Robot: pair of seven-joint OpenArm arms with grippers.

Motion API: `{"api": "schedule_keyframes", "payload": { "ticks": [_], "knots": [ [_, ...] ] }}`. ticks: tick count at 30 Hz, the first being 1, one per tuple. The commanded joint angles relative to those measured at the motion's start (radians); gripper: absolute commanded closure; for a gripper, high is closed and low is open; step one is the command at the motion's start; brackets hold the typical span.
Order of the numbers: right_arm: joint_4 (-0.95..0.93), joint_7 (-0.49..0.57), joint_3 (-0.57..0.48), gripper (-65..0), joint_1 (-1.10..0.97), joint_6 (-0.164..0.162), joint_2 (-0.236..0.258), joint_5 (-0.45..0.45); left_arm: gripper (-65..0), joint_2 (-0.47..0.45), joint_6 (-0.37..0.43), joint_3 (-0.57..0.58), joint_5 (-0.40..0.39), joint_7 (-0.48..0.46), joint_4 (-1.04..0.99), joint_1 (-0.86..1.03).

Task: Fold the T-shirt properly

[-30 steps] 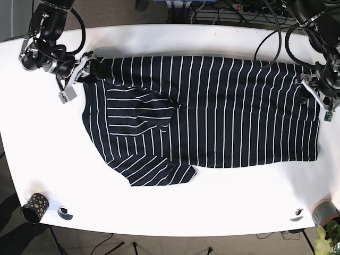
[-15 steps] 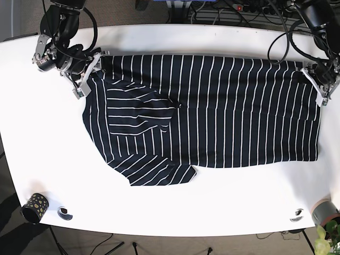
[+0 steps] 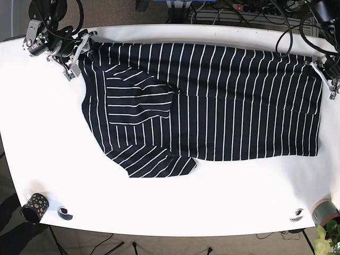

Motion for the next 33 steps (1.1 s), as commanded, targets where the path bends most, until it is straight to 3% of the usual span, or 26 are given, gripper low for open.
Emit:
{"api": "schedule_keyframes", "payload": {
  "ticks": [1, 8, 12, 23, 28, 33],
  "knots": [
    [0.096, 0.012, 0.009, -27.6, -0.009, 0.001, 0.019, 0.044, -29.4, -0.018, 0.002, -0.063, 0.001, -0.005, 0.085, -0.010],
    [0.143, -0.015, 0.018, -27.6, -0.003, 0.001, 0.036, 0.285, -29.9, 0.084, 0.002, -0.181, 0.001, -0.003, 0.262, -0.012],
    [0.140, -0.017, 0.049, -27.6, 0.031, 0.001, 0.031, 0.348, -29.9, 0.114, 0.002, -0.180, 0.001, 0.035, 0.306, -0.012],
    [-0.144, -0.009, 0.043, -27.6, 0.299, 0.001, -0.041, 0.264, -29.9, 0.147, 0.002, -0.111, 0.010, 0.054, 0.231, -0.004],
    [-0.271, -0.009, 0.043, -27.6, 0.444, 0.001, -0.079, 0.144, -29.9, 0.136, 0.002, -0.111, 0.039, 0.051, 0.160, -0.004],
    [-0.338, -0.002, 0.043, -27.6, 0.519, 0.001, -0.119, 0.026, -29.9, 0.122, 0.002, -0.106, 0.106, -0.017, 0.119, -0.002]
  ]
}}
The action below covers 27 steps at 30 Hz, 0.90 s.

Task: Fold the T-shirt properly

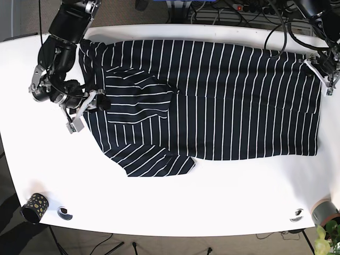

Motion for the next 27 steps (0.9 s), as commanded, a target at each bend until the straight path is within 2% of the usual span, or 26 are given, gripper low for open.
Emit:
{"api": "schedule_keyframes", "payload": {
  "ticks": [1, 10, 13, 20, 27],
  "knots": [
    [-0.011, 0.019, 0.006, -27.6, 0.028, 0.006, -0.005, -0.030, -29.9, -0.024, 0.001, 0.000, 0.010, -0.036, 0.005, 0.005],
    [-0.098, 0.092, 0.002, -27.6, 0.070, 0.006, -0.004, -0.039, -29.4, -0.026, 0.001, -0.005, 0.011, -0.050, 0.005, 0.028],
    [-0.129, 0.126, 0.004, -27.6, 0.105, 0.006, 0.042, -0.041, -29.4, -0.026, 0.001, 0.001, 0.011, -0.050, 0.006, 0.049],
    [-0.264, 0.284, 0.006, -28.1, 0.179, 0.006, 0.151, -0.041, -29.4, -0.023, 0.001, 0.039, 0.010, -0.045, 0.011, 0.097],
    [-0.460, 0.384, 0.004, -28.2, 0.257, 0.006, 0.208, -0.041, -29.4, -0.024, 0.001, 0.043, 0.008, -0.043, 0.013, 0.187]
  ]
}}
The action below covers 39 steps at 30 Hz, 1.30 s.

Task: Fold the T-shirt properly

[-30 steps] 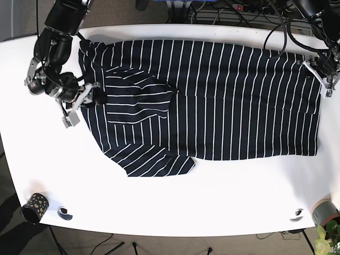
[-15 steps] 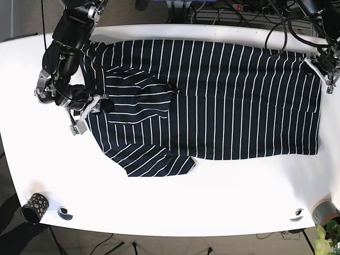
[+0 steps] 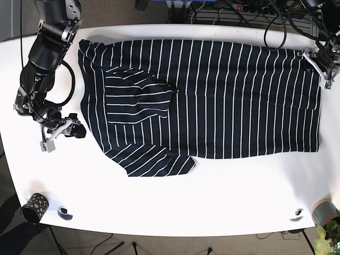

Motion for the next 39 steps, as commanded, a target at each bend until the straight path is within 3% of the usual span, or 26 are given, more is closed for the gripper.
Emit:
{"api": "schedule_keyframes", "payload": {
  "ticks": [1, 9, 18, 22, 27, 35, 39],
  "knots": [
    [-0.042, 0.040, 0.004, -28.2, 0.046, 0.007, 0.033, 0.019, -29.4, -0.006, -0.006, 0.007, 0.036, 0.059, -0.001, 0.041],
    [-0.074, 0.044, 0.002, -28.2, 0.072, 0.007, 0.033, 0.019, -29.4, -0.003, -0.006, 0.023, 0.036, 0.061, 0.053, 0.095],
    [-0.074, 0.044, 0.001, -28.2, 0.072, 0.007, 0.006, 0.019, -29.9, -0.002, -0.006, 0.018, 0.034, 0.076, 0.315, 0.118],
    [-0.077, 0.094, -0.009, -28.2, 0.072, 0.007, -0.008, 0.013, -29.9, -0.002, -0.006, 0.018, 0.040, 0.076, 0.427, 0.091],
    [-0.081, 0.202, -0.096, -27.9, 0.072, 0.007, -0.020, -0.100, -29.9, -0.018, -0.006, 0.004, 0.051, 0.075, 0.442, 0.005],
    [-0.131, 0.338, -0.099, -27.9, 0.107, 0.007, -0.065, -0.284, -29.9, -0.028, -0.006, -0.022, 0.211, 0.075, 0.436, -0.127],
    [-0.256, 0.402, -0.098, -27.7, 0.149, 0.007, -0.071, -0.309, -29.9, -0.025, -0.006, -0.023, 0.263, 0.075, 0.436, -0.150]
  ]
}}
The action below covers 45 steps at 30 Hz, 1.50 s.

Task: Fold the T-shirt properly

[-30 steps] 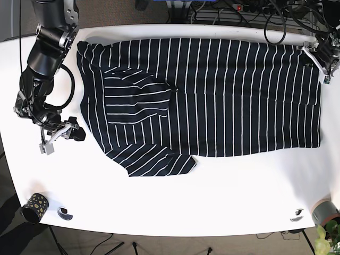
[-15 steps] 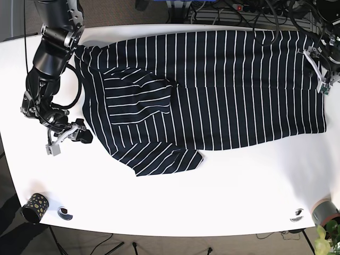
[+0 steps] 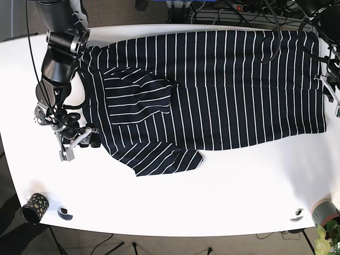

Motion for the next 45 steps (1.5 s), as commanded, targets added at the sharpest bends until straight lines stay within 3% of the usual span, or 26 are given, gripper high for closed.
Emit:
{"api": "schedule_keyframes", "payload": {
  "ticks": [1, 5, 11, 17, 25, 34, 45],
  "knots": [
    [-0.056, 0.055, 0.000, -27.7, 0.030, 0.012, 0.011, 0.015, -29.9, -0.018, 0.007, -0.006, 0.020, -0.015, 0.014, -0.012],
    [-0.077, 0.071, -0.009, -27.7, 0.032, 0.012, 0.000, 0.008, -29.9, -0.020, 0.007, -0.008, 0.022, -0.015, 0.014, -0.012],
    [-0.083, 0.078, -0.081, -27.7, 0.064, 0.012, -0.069, 0.005, -30.0, -0.023, 0.007, -0.043, 0.022, -0.015, -0.016, -0.014],
    [-0.083, 0.117, -0.086, -27.7, 0.070, 0.012, -0.101, 0.005, -30.1, -0.035, 0.007, -0.080, 0.025, -0.015, -0.113, -0.100],
    [-0.082, 0.117, -0.087, -27.1, 0.073, 0.012, -0.101, 0.005, -46.7, -0.103, 0.007, -0.121, 0.017, -0.013, -0.328, -0.209],
    [-0.080, 0.117, -0.087, -1.4, 0.075, 0.012, -0.091, 0.005, -46.5, -0.157, 0.007, -0.123, 0.022, -0.021, -0.649, -0.404],
    [-0.079, 0.117, -0.087, -1.1, 0.073, 0.012, -0.089, 0.005, -46.5, -0.209, 0.007, -0.097, 0.016, -0.137, -1.018, -0.568]
  ]
}}
